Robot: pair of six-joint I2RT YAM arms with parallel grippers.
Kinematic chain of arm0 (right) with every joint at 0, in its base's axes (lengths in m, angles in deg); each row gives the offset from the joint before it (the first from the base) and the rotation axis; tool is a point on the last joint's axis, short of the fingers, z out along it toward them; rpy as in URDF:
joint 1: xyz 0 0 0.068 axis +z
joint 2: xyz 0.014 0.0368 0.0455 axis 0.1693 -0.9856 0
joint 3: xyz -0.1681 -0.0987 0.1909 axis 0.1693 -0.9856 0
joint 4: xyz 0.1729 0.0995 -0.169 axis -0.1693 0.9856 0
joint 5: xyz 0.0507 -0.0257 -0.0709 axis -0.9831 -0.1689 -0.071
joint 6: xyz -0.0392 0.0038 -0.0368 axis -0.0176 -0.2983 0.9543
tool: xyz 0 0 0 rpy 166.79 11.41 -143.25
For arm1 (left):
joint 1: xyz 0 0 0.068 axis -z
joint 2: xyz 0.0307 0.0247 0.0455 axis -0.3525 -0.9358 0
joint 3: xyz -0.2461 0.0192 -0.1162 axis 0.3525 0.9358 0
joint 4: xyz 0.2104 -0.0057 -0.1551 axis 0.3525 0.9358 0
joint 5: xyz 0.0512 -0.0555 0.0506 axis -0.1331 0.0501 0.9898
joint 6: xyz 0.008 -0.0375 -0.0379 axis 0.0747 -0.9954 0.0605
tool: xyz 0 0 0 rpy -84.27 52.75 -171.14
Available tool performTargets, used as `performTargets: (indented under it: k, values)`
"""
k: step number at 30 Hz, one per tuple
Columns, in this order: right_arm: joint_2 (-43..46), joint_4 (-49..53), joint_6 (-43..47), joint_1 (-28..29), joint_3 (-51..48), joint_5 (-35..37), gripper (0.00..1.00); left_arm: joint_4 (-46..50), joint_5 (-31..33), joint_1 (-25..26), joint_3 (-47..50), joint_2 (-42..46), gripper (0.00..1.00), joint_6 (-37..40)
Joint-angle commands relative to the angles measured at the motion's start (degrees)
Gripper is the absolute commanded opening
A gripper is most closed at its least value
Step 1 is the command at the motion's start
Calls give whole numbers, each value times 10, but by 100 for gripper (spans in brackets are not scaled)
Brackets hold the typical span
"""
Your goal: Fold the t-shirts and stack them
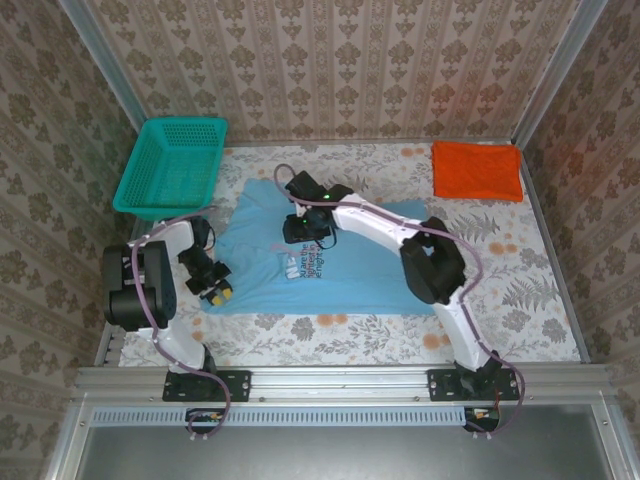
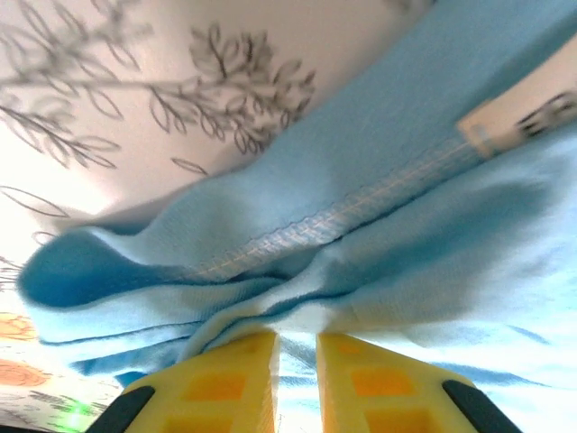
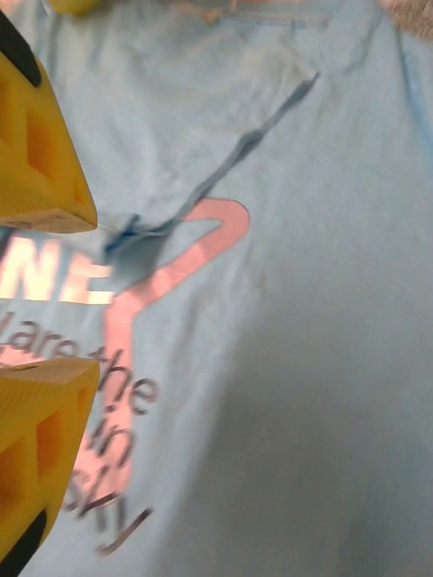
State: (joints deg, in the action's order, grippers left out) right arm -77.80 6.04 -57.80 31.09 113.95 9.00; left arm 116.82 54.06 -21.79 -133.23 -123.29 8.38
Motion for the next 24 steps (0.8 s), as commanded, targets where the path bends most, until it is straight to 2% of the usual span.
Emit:
performTargets:
  k: [1,7,12,17,24]
  values:
    - [112,-30,-43,-55,-94,15,44,33,36,9,-44,37,20,12]
    - [314,-48,-108,-154,-371,4,43,43,50,67,-98,72,22,11]
    - [429,-32,-122,-208,-534,-15,41,12,36,131,-93,52,22,-5]
    - [453,-67,-158,-265,-650,-78,38,-27,40,150,-51,13,19,-22]
    - [462,-56,-159,-304,-709,-66,36,-49,58,161,5,-18,19,-22]
